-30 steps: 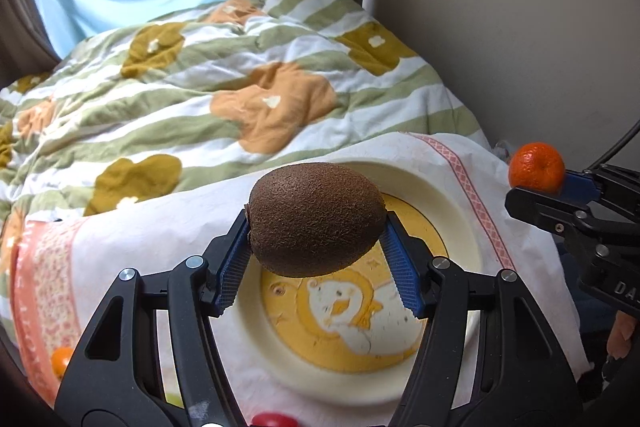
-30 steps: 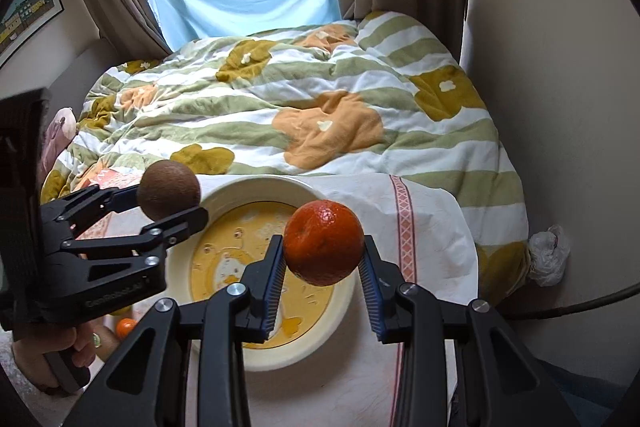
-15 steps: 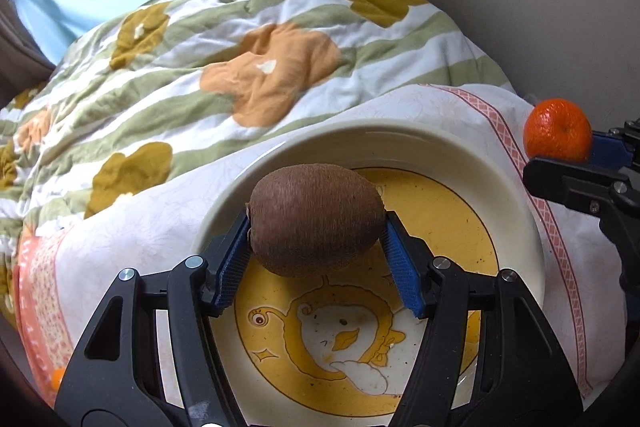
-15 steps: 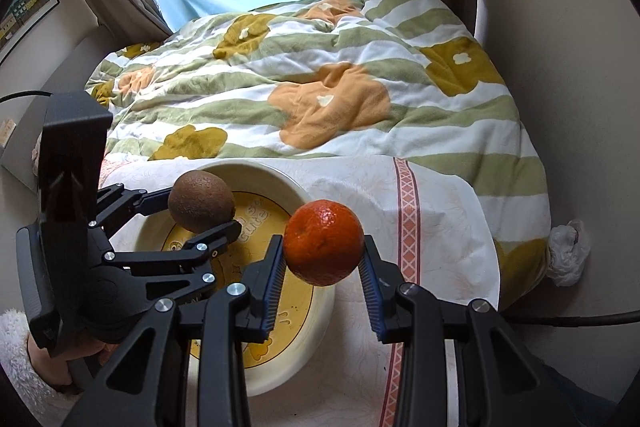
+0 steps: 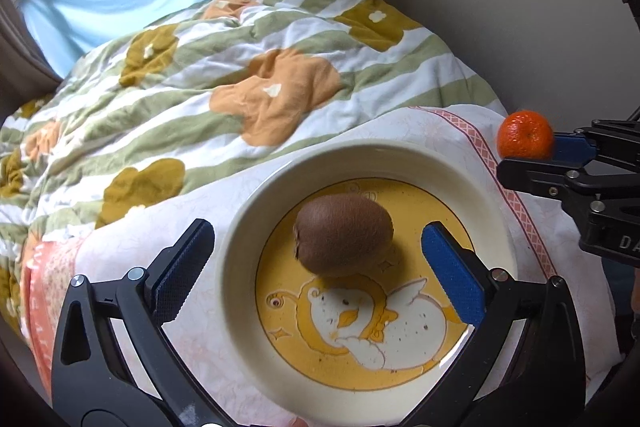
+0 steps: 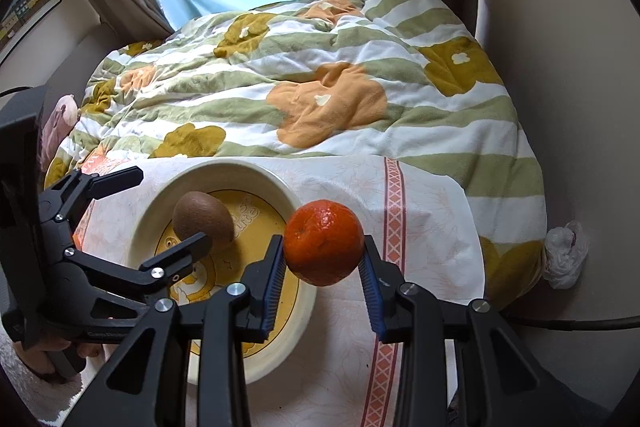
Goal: Organize fruits
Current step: 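Carry the kiwi into the duck bowl and open the left tool, then lower the tangerine into the bowl beside the kiwi and open the right tool, then withdraw both tools from the bowl back over the fruit, then grasp the green apple with the left tool while the right tool grasps the labelled kiwi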
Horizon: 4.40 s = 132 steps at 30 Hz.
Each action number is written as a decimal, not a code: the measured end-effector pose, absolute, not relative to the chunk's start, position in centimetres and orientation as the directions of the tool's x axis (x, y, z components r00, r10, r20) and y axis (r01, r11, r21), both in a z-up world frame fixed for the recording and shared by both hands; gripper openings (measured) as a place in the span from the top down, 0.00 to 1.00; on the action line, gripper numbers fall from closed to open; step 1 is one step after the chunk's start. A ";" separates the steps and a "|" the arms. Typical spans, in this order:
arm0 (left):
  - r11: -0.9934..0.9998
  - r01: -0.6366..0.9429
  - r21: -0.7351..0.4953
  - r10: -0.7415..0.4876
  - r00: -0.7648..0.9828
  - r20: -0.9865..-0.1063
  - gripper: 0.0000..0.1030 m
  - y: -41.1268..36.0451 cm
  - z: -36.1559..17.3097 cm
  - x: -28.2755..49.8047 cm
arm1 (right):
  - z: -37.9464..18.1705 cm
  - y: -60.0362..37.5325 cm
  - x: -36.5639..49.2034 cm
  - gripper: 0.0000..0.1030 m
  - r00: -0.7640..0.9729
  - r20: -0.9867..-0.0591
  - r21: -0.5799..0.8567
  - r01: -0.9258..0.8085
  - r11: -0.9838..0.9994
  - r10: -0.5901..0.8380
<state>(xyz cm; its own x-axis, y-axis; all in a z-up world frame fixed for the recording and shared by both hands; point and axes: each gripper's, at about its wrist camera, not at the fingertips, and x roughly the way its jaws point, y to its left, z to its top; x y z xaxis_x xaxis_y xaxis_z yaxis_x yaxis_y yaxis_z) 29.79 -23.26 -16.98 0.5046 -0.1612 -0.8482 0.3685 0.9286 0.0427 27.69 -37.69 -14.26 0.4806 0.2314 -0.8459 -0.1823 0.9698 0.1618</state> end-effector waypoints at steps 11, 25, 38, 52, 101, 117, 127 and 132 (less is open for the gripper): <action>0.953 0.303 0.010 -0.153 0.511 -0.846 0.00 -20.1 -15.7 28.2 | -15.0 -33.9 28.6 0.67 0.455 -0.846 0.145 -0.308 0.940 0.280; 0.979 0.203 -0.022 -0.125 0.513 -0.849 0.00 -16.1 -15.6 26.7 | -17.6 -31.5 30.0 0.65 0.471 -0.840 0.066 -0.403 0.913 0.269; 0.983 0.179 -0.027 -0.118 0.519 -0.847 0.00 -15.6 -15.1 25.9 | -16.1 -32.4 28.8 0.00 0.505 -0.815 0.066 -0.404 0.912 0.283; 0.985 0.168 -0.026 -0.124 0.610 -0.782 0.00 -13.8 -8.9 21.6 | -10.5 -32.8 24.4 0.00 0.565 -0.789 0.003 -0.389 0.921 0.241; 0.992 0.111 0.067 -0.017 0.626 -0.779 0.00 11.1 -16.9 7.1 | -15.1 -9.8 5.9 0.00 0.567 -0.815 0.088 -0.085 0.993 0.121; 0.987 0.082 0.136 0.071 0.539 -0.839 0.21 10.8 -21.3 10.3 | -18.5 -9.3 7.7 0.00 0.518 -0.841 0.125 -0.097 0.987 0.157; 0.991 0.063 0.120 0.072 0.505 -0.860 0.43 11.9 -22.1 11.6 | -19.2 -8.9 8.4 0.00 0.507 -0.847 0.137 -0.086 0.987 0.162; 0.988 0.079 0.129 0.072 0.509 -0.858 0.43 11.8 -22.1 11.5 | -19.4 -8.9 8.6 0.00 0.503 -0.850 0.135 -0.079 0.988 0.156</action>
